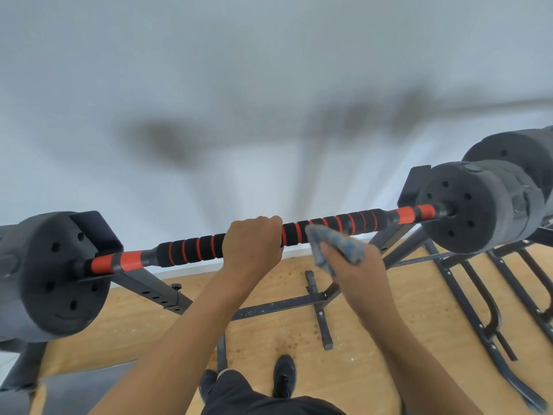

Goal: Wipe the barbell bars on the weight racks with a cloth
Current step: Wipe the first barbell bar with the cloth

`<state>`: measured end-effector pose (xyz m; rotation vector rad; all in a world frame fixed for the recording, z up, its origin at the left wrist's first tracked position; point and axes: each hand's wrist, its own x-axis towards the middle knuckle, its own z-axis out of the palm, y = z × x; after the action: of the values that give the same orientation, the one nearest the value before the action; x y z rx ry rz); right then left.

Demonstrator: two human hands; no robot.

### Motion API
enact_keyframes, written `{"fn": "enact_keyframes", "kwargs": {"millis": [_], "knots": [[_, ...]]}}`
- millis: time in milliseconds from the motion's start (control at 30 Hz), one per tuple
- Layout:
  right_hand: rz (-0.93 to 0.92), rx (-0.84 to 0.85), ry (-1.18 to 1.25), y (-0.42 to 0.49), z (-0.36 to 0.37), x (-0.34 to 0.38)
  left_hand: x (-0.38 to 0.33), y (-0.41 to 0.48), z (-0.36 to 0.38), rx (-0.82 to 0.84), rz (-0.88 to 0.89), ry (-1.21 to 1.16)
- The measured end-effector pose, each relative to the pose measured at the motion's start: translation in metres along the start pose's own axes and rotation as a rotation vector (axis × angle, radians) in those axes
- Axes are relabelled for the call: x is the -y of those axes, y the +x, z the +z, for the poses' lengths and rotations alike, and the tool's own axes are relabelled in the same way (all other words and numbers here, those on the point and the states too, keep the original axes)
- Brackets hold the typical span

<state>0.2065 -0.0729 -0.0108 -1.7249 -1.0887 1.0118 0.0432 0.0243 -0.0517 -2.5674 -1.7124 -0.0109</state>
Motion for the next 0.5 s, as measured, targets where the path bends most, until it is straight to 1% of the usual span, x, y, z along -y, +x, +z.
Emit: {"fn": "enact_keyframes", "kwargs": {"millis": [67, 133, 167, 200, 233, 300, 367, 433, 500], "knots": [[-0.242, 0.068, -0.252, 0.026, 0.0, 0.022, -0.001, -0.002, 0.001, -0.016, -0.006, -0.01], [-0.392, 0.134, -0.525, 0.057, 0.011, 0.031, -0.001, -0.003, 0.002, -0.025, -0.021, -0.006], [-0.425, 0.177, -0.686, 0.067, 0.019, 0.031, -0.001, -0.003, 0.002, -0.033, -0.024, -0.006], [-0.397, 0.219, -0.846, 0.072, 0.027, 0.032, -0.001, -0.003, 0.003, -0.041, -0.024, -0.003], [-0.37, 0.23, -0.952, 0.071, 0.033, 0.03, 0.0, -0.003, 0.003, -0.043, -0.023, 0.003], [-0.356, 0.203, -1.001, 0.063, 0.038, 0.025, 0.0, -0.001, 0.003, -0.025, -0.014, 0.015], [-0.39, 0.187, -0.979, 0.05, 0.035, 0.014, 0.001, 0.004, 0.001, 0.003, -0.007, 0.019], [-0.394, 0.225, -0.944, 0.039, 0.027, 0.004, 0.002, 0.008, -0.001, 0.04, -0.007, 0.013], [-0.39, 0.25, -0.962, 0.022, 0.019, -0.003, 0.006, 0.014, -0.004, 0.078, -0.013, -0.024]]}}
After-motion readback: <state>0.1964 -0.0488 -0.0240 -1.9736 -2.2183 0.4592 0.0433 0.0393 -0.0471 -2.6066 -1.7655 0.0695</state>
